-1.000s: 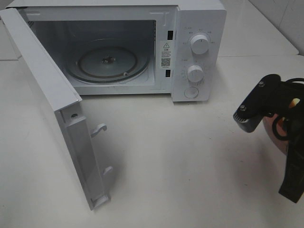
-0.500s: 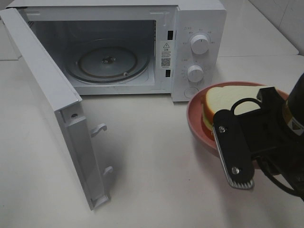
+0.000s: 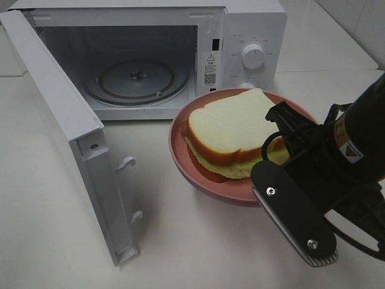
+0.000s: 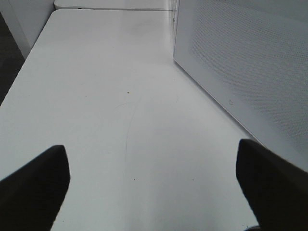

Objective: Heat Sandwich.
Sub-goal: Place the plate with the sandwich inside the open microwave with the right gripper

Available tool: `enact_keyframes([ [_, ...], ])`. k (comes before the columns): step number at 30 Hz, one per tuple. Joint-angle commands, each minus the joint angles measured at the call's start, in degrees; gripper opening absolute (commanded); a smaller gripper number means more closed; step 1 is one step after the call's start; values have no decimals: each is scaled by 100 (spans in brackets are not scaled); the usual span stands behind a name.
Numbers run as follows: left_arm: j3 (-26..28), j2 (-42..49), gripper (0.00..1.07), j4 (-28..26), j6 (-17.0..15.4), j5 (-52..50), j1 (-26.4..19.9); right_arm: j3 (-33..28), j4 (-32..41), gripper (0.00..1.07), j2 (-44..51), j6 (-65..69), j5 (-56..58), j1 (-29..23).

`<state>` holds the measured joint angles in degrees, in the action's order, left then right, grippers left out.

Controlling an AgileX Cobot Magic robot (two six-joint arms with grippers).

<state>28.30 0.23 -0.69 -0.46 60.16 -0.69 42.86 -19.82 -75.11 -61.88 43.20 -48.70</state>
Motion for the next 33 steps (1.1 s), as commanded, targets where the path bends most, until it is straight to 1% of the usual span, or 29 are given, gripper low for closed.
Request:
enact_keyframes([
  [1, -11, 69, 86, 0, -6, -74, -6, -6, -29, 0, 40, -281, -201, -17],
  [7, -11, 69, 86, 0, -6, -74, -6, 6, -11, 0, -149, -413, -401, 6],
  [11, -11, 69, 86, 0, -6, -74, -6, 138, -11, 0, -470, -504, -630, 6],
  [14, -11, 69, 86, 0, -6, -74, -6, 384, -11, 0, -773, -539, -1060, 143],
  [15, -11, 69, 86, 0, -6, -74, -6, 384, -11, 0, -773, -539, -1060, 143],
  [19, -11, 69, 86, 0, -6, -74, -6, 808, -6, 0, -1261, -894, -1140, 321],
  [20, -11, 69, 86, 0, -6, -74, -6, 808, -6, 0, -1261, -894, -1140, 321],
  [21, -11, 69, 86, 0, -6, -74, -6, 991, 63, 0, -1432, -1049, -1238, 338],
  [23, -11, 69, 86, 0, -6, -74, -6, 1175, 269, 0, -1599, -1192, -1358, 395],
  [24, -11, 69, 86, 0, -6, -74, -6, 1175, 269, 0, -1599, -1192, -1358, 395],
  [25, -11, 69, 86, 29, -6, -74, -6, 1324, 493, 0, -1759, -1392, -1404, 424],
  [26, -11, 69, 86, 40, -11, -74, -6, 1387, 567, 0, -1845, -1513, -1392, 458],
  [29, -11, 69, 86, 40, -11, -74, -6, 1553, 584, 0, -2000, -1650, -1404, 476],
  [30, -11, 69, 86, 115, -11, -74, -6, 1736, 567, 0, -2166, -1713, -1404, 481],
  [32, -11, 69, 86, 149, -11, -74, -6, 1908, 579, 0, -2303, -1736, -1444, 544],
  [33, -11, 69, 86, 149, -11, -74, -6, 1908, 579, 0, -2303, -1736, -1444, 544],
])
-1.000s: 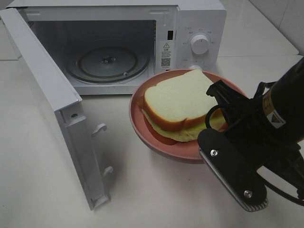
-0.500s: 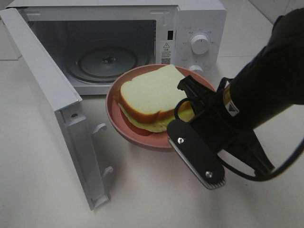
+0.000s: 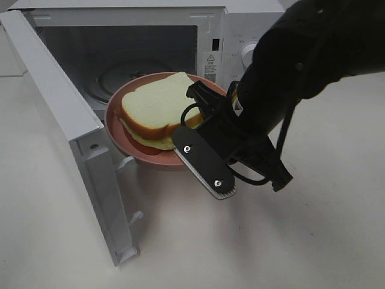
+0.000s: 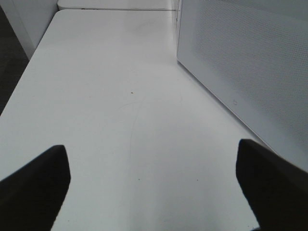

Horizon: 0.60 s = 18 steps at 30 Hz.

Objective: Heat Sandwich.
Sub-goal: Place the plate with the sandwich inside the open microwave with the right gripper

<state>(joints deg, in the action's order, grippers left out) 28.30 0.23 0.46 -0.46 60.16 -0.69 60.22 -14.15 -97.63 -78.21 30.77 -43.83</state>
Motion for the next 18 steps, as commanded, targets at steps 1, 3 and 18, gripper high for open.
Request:
enact_keyframes([
  [1, -11, 69, 86, 63, -11, -74, -6, 338, 0, 0, -212, -160, -218, 97],
  [3, -11, 69, 86, 80, -11, -74, -6, 533, 23, 0, -344, -264, -246, 166],
  [18, -11, 69, 86, 590, -11, -97, -6, 1805, 17, 0, -1455, -464, -321, 384],
])
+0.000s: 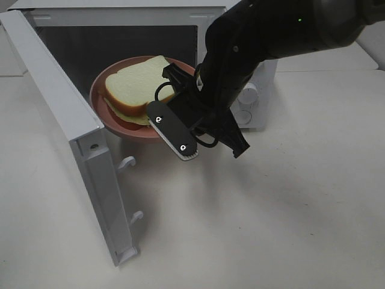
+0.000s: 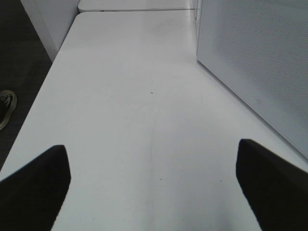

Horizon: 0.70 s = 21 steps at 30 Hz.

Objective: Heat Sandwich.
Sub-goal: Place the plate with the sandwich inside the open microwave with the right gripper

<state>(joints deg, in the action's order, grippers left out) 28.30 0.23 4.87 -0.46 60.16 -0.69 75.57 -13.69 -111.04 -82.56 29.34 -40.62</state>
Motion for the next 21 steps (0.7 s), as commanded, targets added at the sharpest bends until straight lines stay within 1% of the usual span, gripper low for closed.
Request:
enact_keyframes([
  [1, -11, 69, 86, 166, -11, -115, -6, 384, -29, 0, -189, -29, -166, 92],
  [3, -11, 69, 86, 183, -11, -115, -6, 625, -23, 0, -338, -29, -160, 126],
  [4, -11, 69, 86, 183, -11, -115, -6, 625, -23, 0, -338, -29, -160, 126],
  [7, -11, 69, 86, 195, -11, -115, -6, 1283, -23, 0, -791, -17, -138, 201],
  [8, -11, 69, 86, 195, -11, -115, -6, 1283, -23, 0, -791, -17, -138, 201],
  [11, -11, 69, 86, 195, -11, -115, -6, 1719, -6, 0, -1060, -6, -138, 235],
  [12, -11, 69, 86, 201, -11, -115, -6, 1937, 109, 0, -1232, -6, -138, 258],
  [14, -11, 69, 86, 218, -17, -120, -6, 2040, 126, 0, -1312, -6, -138, 258],
  [16, -11, 69, 86, 292, -97, -120, -6, 2252, 126, 0, -1490, -6, -138, 309],
  [18, -11, 69, 86, 315, -97, -126, -6, 2338, 126, 0, -1547, 6, -138, 315],
  [21, -11, 69, 86, 315, -97, -126, -6, 2653, 132, 0, -1753, 52, -138, 378],
])
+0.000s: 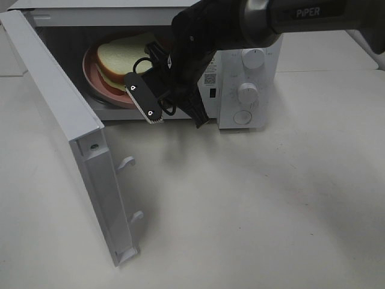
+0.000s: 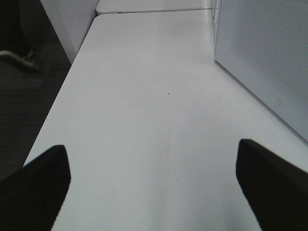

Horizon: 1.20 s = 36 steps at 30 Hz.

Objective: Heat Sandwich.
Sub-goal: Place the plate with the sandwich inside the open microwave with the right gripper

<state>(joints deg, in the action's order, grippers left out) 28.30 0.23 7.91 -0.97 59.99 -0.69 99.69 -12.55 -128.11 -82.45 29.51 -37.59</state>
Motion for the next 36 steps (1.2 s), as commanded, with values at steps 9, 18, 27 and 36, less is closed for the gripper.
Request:
enact_keyframes([
  [9, -11, 57, 86, 11, -40, -109, -6, 940, 160, 0, -453, 52, -218, 160],
  [18, -11, 57, 86, 11, -40, -109, -6, 1369, 309, 0, -831, 92, -579, 223],
  [27, -11, 57, 86, 11, -40, -109, -6, 1576, 309, 0, -1031, 367, -945, 252],
  [36, -11, 57, 86, 11, -40, -109, -6, 1576, 309, 0, -1060, 378, -934, 361],
])
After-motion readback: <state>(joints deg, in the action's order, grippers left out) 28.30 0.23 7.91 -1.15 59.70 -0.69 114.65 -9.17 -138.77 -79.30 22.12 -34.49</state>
